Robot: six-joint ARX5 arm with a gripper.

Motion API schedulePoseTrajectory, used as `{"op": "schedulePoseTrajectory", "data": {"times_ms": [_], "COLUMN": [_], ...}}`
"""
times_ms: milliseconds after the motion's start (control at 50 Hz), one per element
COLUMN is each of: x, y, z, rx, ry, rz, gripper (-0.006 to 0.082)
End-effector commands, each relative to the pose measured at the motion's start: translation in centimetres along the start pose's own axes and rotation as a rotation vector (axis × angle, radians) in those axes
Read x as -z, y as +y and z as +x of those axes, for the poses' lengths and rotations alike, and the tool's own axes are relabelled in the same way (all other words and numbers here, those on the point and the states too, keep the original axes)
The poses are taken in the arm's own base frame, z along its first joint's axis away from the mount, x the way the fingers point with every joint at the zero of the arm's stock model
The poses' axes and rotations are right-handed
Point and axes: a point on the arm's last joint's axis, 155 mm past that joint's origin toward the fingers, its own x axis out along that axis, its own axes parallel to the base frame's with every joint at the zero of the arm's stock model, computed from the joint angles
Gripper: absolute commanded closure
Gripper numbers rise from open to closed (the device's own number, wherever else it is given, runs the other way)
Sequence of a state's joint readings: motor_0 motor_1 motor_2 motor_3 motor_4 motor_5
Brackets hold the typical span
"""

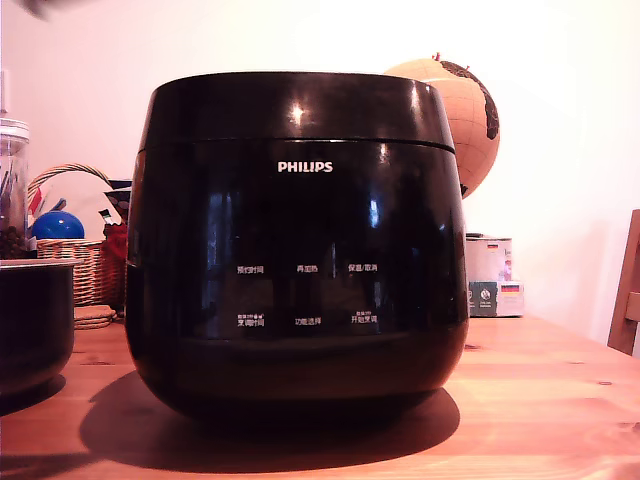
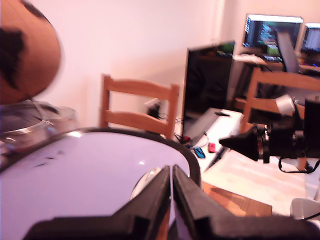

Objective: Open the rice cooker by pressing the large metal button on the top of its lid with medium force

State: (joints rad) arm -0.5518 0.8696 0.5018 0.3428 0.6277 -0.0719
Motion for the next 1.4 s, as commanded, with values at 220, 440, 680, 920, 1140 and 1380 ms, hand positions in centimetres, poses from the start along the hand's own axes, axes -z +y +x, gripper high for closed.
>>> {"op": "schedulePoseTrajectory", "data": {"times_ms": [220,440,680,920,1140,1380], "x": [1.0,1.6,3.4,5.3,7.0,9.3], "y": [0.3,1.5,2.2,2.2,2.5,3.0], "z": [3.4,5.6,6.5,6.1,5.5,5.1], "rx": [-0.029,-0.077,-0.106,-0.114,-0.131,-0.156], "ry": [0.005,0.056,0.197,0.282,0.351,0.436], "rz": [0.085,0.077,0.030,0.048,0.045,0.023], "gripper": [0.0786,0.0786,0.0786,0.0786,0.0786,0.0786]}}
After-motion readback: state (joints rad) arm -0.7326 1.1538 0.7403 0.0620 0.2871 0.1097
